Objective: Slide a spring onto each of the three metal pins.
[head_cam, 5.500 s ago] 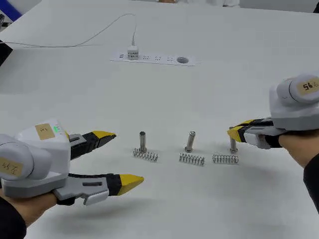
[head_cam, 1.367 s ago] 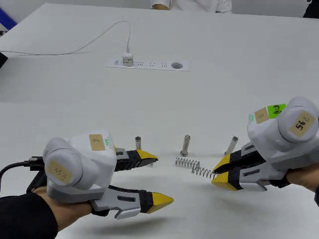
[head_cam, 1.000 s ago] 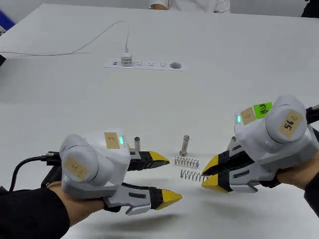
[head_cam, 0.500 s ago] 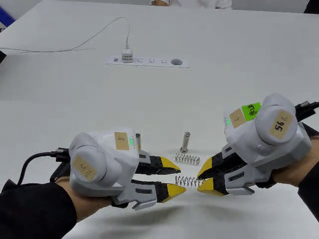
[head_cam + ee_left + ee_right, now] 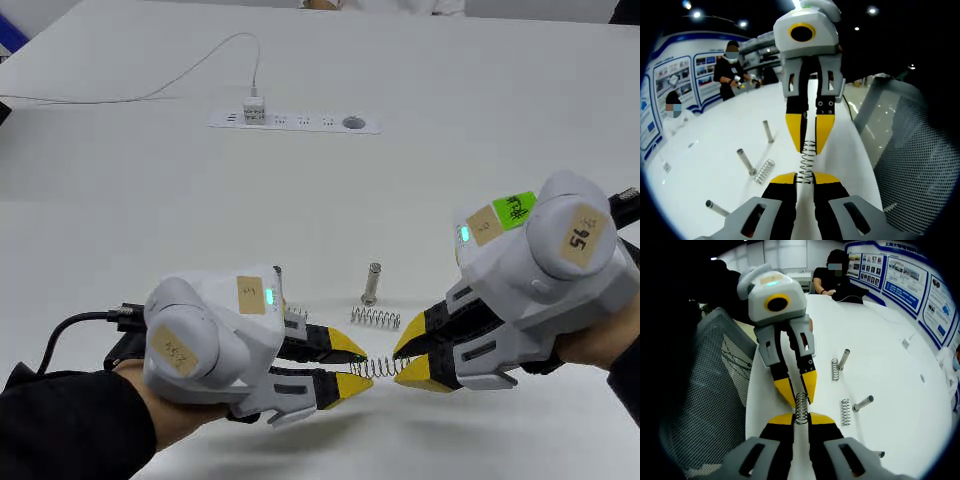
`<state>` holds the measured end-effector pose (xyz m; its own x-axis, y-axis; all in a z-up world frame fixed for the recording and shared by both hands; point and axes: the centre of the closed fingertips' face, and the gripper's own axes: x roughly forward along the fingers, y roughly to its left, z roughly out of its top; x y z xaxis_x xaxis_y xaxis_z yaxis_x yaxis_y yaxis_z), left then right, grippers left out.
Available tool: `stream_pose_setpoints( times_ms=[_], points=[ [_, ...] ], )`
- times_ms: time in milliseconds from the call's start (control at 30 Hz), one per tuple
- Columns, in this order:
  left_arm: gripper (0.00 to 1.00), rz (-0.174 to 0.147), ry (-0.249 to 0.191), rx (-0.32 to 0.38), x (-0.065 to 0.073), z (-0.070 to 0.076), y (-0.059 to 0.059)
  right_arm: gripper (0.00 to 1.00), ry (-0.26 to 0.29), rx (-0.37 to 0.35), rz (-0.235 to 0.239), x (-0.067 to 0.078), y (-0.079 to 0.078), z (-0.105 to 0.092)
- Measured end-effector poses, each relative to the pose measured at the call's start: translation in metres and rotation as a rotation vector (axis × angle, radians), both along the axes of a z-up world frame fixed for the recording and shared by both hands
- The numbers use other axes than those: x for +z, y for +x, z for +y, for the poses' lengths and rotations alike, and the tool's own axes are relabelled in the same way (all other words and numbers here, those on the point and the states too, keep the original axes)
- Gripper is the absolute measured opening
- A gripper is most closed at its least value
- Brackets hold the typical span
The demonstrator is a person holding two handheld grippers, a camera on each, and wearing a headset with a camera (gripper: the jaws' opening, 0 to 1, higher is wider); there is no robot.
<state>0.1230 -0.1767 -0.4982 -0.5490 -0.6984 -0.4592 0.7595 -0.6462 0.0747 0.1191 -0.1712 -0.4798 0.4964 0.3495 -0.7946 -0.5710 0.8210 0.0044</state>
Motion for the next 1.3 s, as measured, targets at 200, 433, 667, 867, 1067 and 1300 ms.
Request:
stream_pose_setpoints(
  times_ms=[200, 433, 667, 867, 1067, 1300],
  points=[
    [0.12, -0.004, -0.005, -0.001, 0.001, -0.001, -0.001, 0.11, 0.012, 0.002, -0.031, 0.01, 0.007, 0.005],
    [0.11, -0.001, -0.014, -0.005, 0.002, -0.001, -0.003, 0.12, 0.011, 0.015, -0.071, 0.019, 0.015, 0.013],
    [0.11, 0.003, -0.016, -0.001, 0.003, 0.0, -0.002, 0.12, 0.019, 0.012, -0.08, 0.019, 0.017, 0.014],
    [0.11, 0.006, -0.021, 0.0, 0.004, -0.001, -0.002, 0.14, 0.013, 0.004, -0.066, 0.015, 0.015, 0.011],
    [0.11, 0.025, -0.031, 0.006, 0.009, -0.003, -0.003, 0.13, 0.017, 0.003, -0.066, 0.012, 0.016, 0.013],
    [0.11, 0.023, -0.032, 0.012, 0.01, -0.003, -0.002, 0.12, 0.014, -0.01, -0.068, 0.014, 0.018, 0.011]
  ],
)
